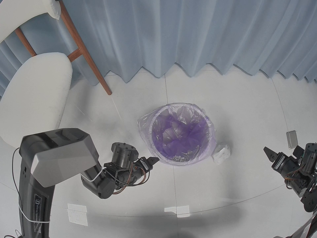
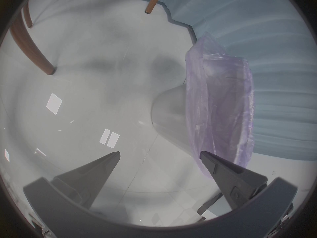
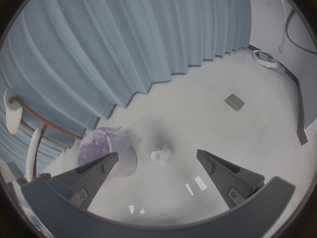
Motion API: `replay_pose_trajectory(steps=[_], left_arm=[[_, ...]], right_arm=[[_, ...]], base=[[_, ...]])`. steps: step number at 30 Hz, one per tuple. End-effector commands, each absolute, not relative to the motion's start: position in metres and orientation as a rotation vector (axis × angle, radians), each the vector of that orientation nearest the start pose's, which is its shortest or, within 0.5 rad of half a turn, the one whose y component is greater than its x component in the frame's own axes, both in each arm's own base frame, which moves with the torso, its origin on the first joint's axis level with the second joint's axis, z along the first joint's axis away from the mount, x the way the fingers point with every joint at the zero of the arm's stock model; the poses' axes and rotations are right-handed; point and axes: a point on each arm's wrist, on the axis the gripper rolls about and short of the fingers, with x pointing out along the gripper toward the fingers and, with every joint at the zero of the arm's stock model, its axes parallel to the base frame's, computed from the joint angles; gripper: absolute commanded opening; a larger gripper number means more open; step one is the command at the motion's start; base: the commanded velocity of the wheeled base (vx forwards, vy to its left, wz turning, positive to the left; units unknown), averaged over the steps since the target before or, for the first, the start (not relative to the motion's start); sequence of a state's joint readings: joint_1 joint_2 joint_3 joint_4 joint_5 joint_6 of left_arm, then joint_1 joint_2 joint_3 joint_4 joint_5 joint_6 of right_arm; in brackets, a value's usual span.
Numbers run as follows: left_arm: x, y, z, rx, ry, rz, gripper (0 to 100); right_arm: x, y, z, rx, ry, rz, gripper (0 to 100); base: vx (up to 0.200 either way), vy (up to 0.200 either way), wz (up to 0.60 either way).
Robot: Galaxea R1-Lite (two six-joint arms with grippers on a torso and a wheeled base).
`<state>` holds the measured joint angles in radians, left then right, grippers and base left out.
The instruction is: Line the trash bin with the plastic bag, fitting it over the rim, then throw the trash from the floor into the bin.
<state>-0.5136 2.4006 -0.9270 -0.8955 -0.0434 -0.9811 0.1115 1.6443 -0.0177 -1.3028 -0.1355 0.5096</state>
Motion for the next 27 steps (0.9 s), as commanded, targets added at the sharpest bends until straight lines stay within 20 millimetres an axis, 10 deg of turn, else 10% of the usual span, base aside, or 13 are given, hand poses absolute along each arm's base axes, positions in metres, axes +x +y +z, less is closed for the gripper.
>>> replay_pose_trajectory(steps=[1, 15, 27], left_arm=[[0.327, -0.179, 0.025, -0.801, 0.747, -0.24, 100], [0.186, -0.091, 0.162, -0.903, 0.417, -0.385, 100], [0.174, -0.061, 0.183, -0.855, 0.248, -0.338, 100]], right_arm=[[0.19, 0.035, 0.074, 0.4, 0.406, -0.032, 100], [0.245, 0.107, 0.034, 0.349, 0.486, 0.221, 100], [0.272, 0.157, 0.045, 0.309, 0.547, 0.315, 100]], base=[[0.0, 0.0, 0.0], [0.0, 0.0, 0.0], [0.0, 0.0, 0.0]])
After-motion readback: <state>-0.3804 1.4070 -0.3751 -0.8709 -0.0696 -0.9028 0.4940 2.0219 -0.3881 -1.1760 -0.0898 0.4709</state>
